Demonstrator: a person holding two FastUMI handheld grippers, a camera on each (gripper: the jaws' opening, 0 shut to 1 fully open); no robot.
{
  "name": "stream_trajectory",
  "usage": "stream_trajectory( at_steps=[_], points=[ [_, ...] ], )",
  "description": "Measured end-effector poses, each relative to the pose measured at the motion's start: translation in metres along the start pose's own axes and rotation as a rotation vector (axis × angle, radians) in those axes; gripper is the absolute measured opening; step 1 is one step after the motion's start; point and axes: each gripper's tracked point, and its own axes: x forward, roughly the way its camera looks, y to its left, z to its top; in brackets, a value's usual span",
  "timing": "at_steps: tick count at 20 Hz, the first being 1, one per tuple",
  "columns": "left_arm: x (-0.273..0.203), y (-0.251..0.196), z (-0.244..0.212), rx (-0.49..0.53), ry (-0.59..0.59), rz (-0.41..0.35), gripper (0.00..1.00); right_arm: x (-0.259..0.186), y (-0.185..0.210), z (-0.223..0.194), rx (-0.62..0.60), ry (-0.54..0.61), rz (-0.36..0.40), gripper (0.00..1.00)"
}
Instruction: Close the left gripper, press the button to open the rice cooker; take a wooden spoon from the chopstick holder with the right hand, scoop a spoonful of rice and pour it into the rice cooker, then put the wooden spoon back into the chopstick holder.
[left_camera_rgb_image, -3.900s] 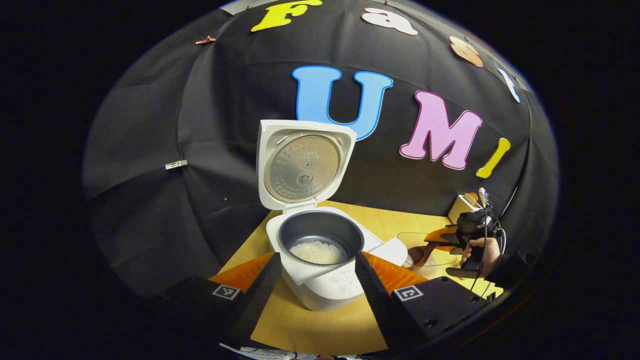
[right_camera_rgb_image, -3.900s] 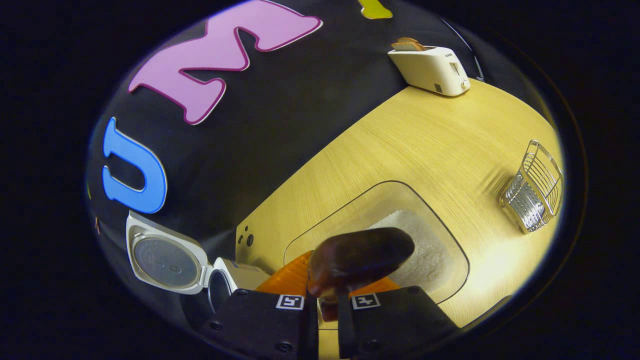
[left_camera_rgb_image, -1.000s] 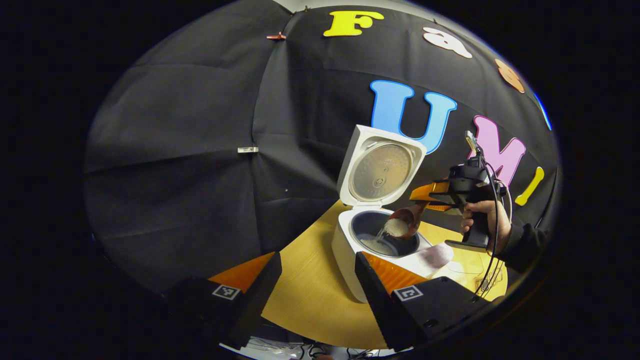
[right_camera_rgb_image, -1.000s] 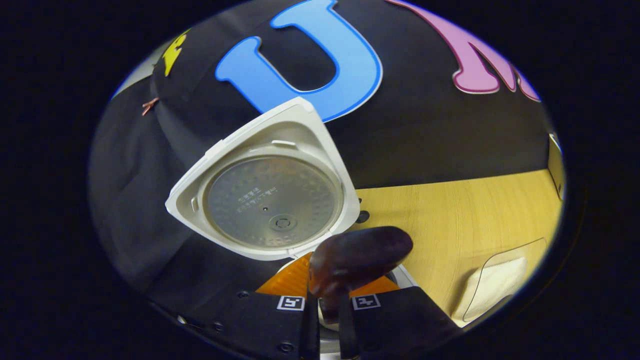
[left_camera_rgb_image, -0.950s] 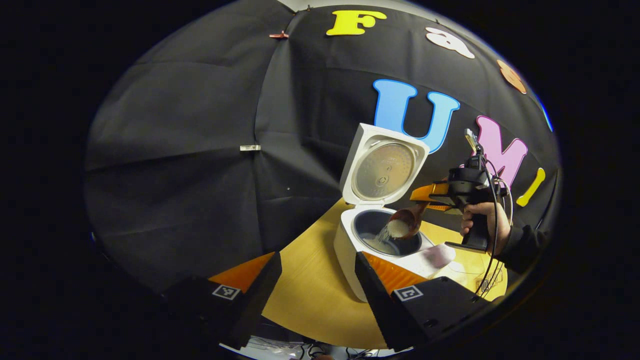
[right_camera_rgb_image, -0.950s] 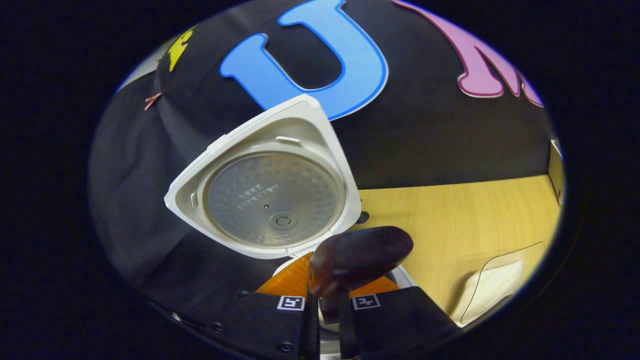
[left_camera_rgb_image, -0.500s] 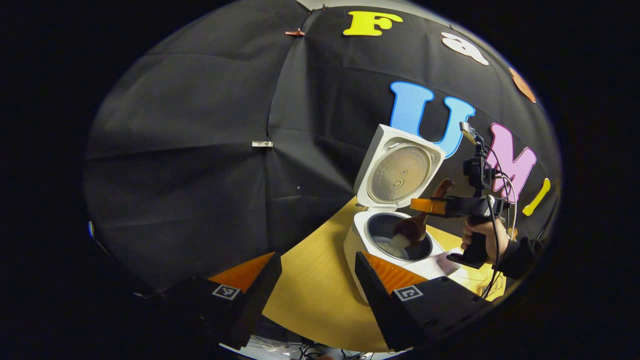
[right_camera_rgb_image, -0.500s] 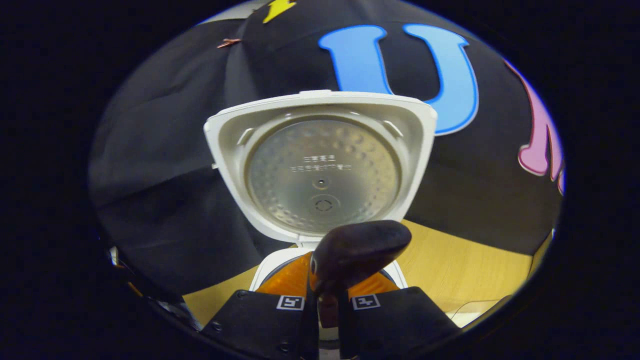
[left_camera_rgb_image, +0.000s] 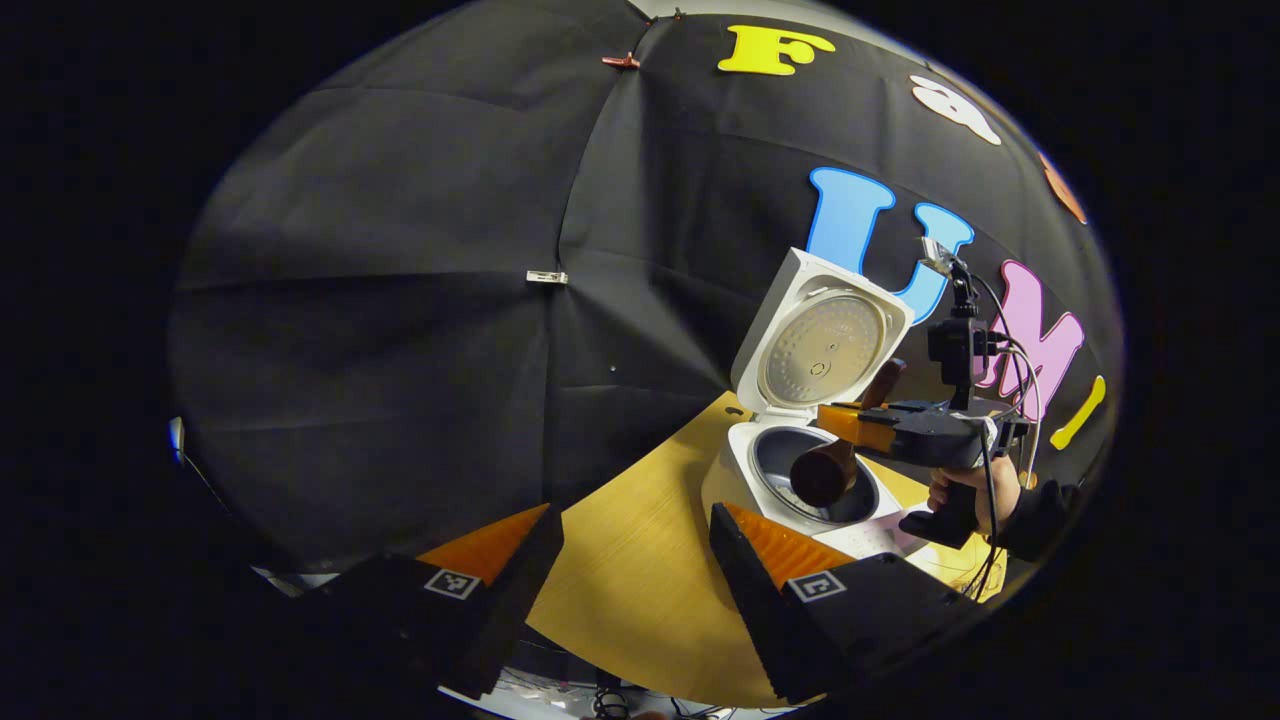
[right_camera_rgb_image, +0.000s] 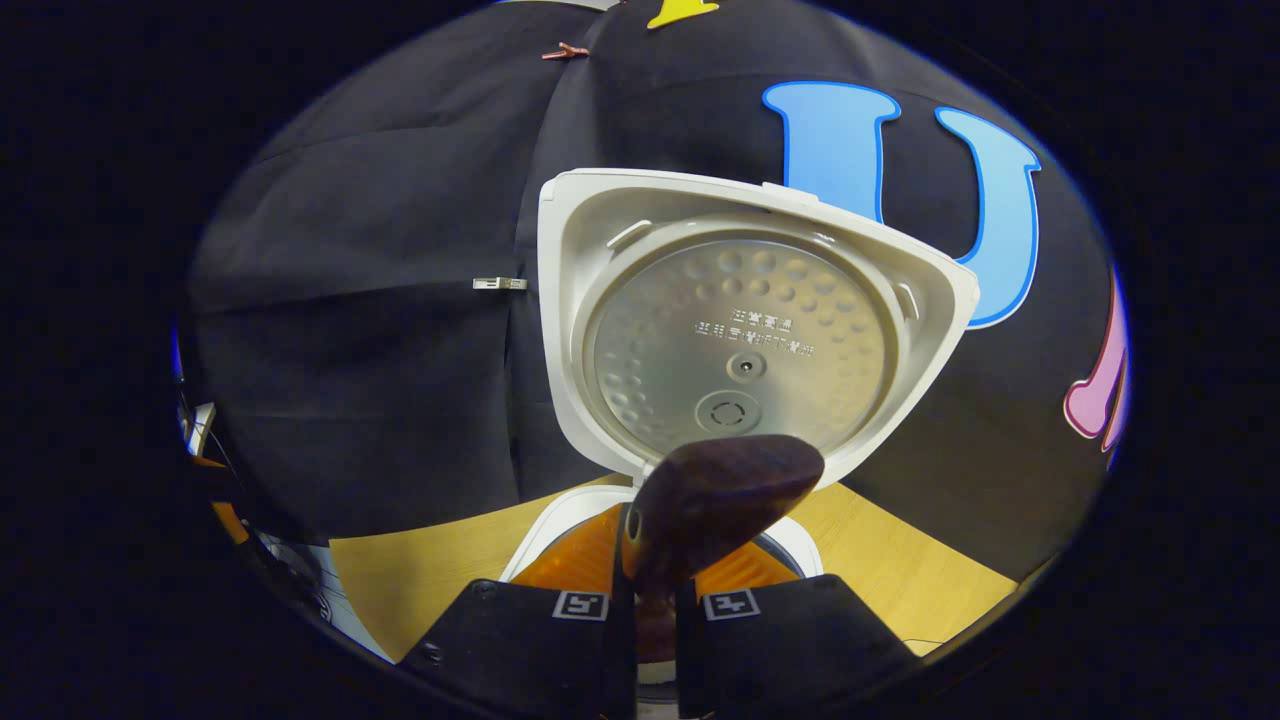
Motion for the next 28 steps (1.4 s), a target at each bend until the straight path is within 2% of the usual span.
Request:
stream_trajectory(
  at_steps=[3,10,15,16,17,24,28],
  points=[
    [-0.001,-0.001,0.002,-0.002,-0.005,0.0,0.95,-0.003,0.002,0.002,0.074,0.012,0.008,0.19],
    [-0.005,-0.013,0.009,0.014,-0.02,-0.012,0.96,-0.018,-0.022,0.02,0.224,-0.016,-0.044,0.19],
    [-0.01,-0.029,0.019,0.042,-0.043,-0.031,0.95,-0.043,-0.051,0.04,0.301,-0.075,-0.088,0.19],
    [-0.01,-0.032,0.022,0.059,-0.049,-0.03,0.92,-0.05,-0.058,0.042,0.311,-0.085,-0.099,0.19],
    [-0.01,-0.034,0.025,0.072,-0.054,-0.034,0.95,-0.057,-0.065,0.045,0.322,-0.094,-0.112,0.19],
    [0.007,-0.084,0.042,0.15,-0.079,-0.143,0.96,-0.123,-0.15,0.047,0.374,-0.173,-0.287,0.19],
    [0.015,-0.131,0.051,0.194,-0.092,-0.229,0.95,-0.194,-0.218,0.028,0.394,-0.195,-0.429,0.19]
  ],
)
